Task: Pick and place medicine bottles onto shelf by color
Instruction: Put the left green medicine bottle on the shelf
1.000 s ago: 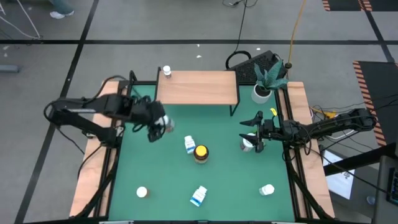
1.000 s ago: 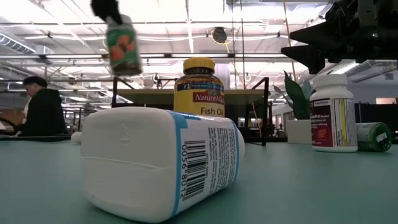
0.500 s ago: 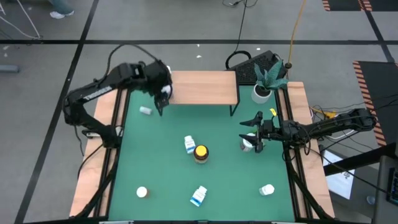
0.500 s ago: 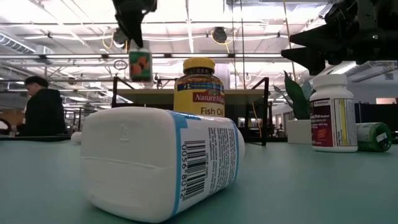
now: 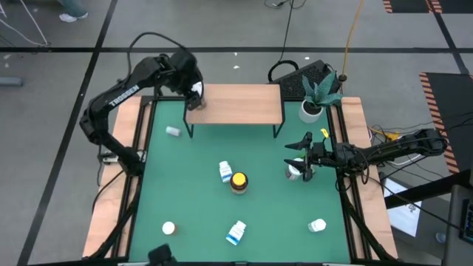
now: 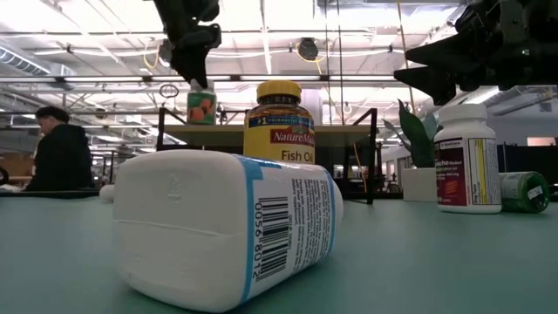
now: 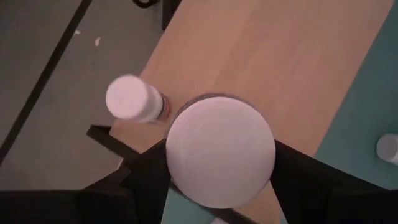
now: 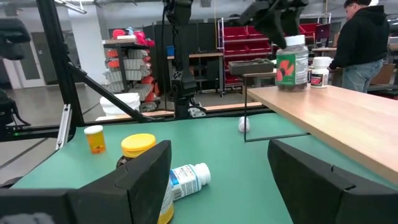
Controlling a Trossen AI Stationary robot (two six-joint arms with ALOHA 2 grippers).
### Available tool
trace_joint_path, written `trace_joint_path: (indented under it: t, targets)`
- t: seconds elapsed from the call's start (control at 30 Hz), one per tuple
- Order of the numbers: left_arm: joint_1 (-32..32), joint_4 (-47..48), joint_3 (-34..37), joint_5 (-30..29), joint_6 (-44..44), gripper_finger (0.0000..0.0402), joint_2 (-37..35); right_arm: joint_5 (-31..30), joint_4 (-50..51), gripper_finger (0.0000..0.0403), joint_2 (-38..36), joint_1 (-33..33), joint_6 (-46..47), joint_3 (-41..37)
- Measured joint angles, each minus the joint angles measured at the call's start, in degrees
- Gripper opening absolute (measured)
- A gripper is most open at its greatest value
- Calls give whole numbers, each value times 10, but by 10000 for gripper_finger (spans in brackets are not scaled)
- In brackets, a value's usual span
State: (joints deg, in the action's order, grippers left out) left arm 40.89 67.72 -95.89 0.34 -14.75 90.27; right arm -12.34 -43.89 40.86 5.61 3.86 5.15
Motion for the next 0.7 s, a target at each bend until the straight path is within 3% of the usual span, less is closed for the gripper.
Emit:
trace_joint_path:
  t: [0.43,0.7]
  targets:
    - [6,-54,3,-2,-7,243,9,0,9,263,0,0,0,0]
    - [7,-45,3,-5,-12,281,9,0,10,263,0,0,-1,0]
